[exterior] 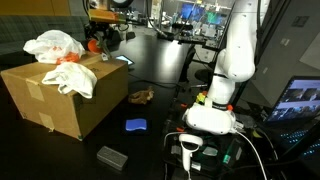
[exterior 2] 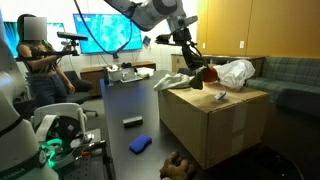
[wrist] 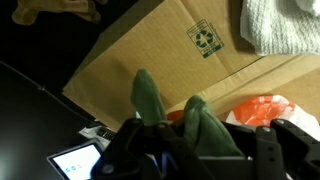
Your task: Take the objects on the box and put it on the table while putting the objects on the table on the box
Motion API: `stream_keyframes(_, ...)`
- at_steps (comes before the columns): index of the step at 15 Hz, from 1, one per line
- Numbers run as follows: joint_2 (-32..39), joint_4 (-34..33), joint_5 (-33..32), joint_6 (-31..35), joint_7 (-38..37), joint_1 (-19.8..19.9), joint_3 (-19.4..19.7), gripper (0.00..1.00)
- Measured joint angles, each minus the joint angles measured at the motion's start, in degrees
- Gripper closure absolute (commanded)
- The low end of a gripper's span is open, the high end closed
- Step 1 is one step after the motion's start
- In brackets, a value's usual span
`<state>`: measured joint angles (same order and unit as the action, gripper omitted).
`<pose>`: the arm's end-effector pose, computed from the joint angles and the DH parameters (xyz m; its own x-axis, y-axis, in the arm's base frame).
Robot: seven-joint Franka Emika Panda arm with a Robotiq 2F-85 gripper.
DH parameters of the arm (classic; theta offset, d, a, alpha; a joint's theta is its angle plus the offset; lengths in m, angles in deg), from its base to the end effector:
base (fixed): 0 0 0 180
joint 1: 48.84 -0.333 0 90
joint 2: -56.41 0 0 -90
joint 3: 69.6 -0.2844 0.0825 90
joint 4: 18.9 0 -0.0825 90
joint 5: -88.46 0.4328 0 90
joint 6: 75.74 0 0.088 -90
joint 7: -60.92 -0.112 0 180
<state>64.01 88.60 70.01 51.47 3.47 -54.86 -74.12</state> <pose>0.6478 0.1077 0.4059 0.7490 -0.5732 0.3323 -0.6060 -0.7954 -0.0062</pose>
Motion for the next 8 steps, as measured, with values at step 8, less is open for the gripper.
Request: stream_keyframes(8,10.34,-6.06,2.19,-2.47,4.98,-0.32,0.76,1.0)
